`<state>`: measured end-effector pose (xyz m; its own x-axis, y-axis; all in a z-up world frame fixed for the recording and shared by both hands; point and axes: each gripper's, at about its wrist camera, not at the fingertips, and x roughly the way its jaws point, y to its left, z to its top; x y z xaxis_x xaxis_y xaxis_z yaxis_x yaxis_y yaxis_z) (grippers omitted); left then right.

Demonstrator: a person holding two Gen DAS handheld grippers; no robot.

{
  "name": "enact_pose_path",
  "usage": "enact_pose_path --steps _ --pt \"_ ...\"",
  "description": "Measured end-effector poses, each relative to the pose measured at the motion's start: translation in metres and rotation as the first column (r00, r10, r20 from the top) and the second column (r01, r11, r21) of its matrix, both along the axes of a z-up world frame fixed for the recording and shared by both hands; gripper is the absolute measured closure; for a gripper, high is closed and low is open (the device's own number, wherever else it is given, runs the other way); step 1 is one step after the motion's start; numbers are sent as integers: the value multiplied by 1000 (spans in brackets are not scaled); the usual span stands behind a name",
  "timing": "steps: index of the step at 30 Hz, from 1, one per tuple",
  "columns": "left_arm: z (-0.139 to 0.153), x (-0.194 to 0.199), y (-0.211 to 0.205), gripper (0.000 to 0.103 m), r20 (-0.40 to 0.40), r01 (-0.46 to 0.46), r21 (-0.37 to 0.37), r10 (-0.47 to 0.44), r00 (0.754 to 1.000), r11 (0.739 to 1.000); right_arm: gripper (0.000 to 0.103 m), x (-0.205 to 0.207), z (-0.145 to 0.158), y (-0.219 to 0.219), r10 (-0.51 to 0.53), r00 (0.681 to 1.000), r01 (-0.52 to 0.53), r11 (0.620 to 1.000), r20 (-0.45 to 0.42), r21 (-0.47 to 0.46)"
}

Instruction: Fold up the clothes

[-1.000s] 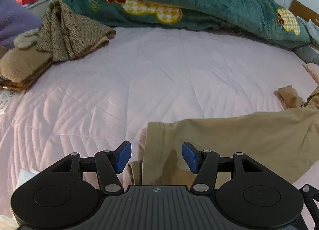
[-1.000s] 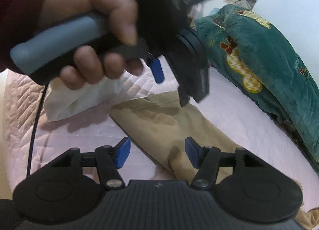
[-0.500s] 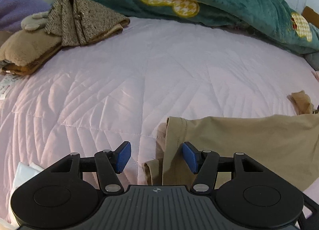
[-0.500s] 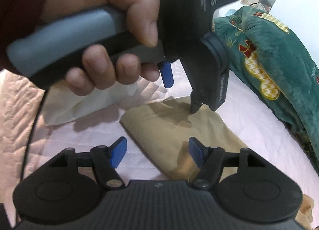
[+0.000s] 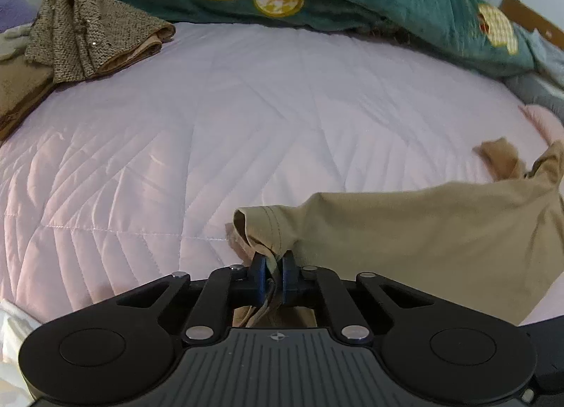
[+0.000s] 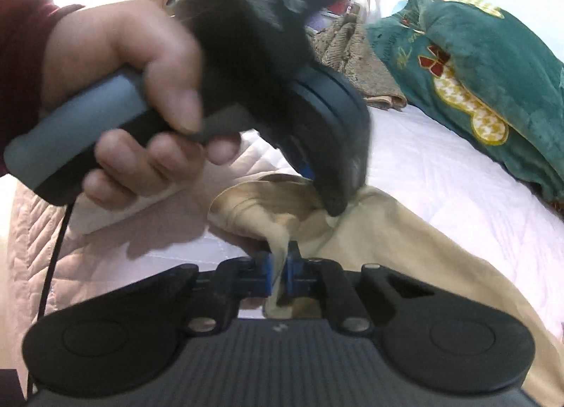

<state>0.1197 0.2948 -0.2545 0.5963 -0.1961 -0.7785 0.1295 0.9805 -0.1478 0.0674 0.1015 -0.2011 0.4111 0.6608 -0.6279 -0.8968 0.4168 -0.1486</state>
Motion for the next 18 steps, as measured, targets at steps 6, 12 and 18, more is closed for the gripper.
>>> enact_pose_path --steps 6,12,18 --pt "31 -17 -16 95 53 23 5 -24 998 1000 96 -11 26 -23 -7 999 6 999 32 45" --pt "71 -24 -61 95 99 69 19 -70 993 997 96 -11 60 -70 -58 996 53 996 75 66" --pt "109 -25 -144 95 153 100 52 -106 983 994 96 4 86 -139 -150 985 145 987 80 71"
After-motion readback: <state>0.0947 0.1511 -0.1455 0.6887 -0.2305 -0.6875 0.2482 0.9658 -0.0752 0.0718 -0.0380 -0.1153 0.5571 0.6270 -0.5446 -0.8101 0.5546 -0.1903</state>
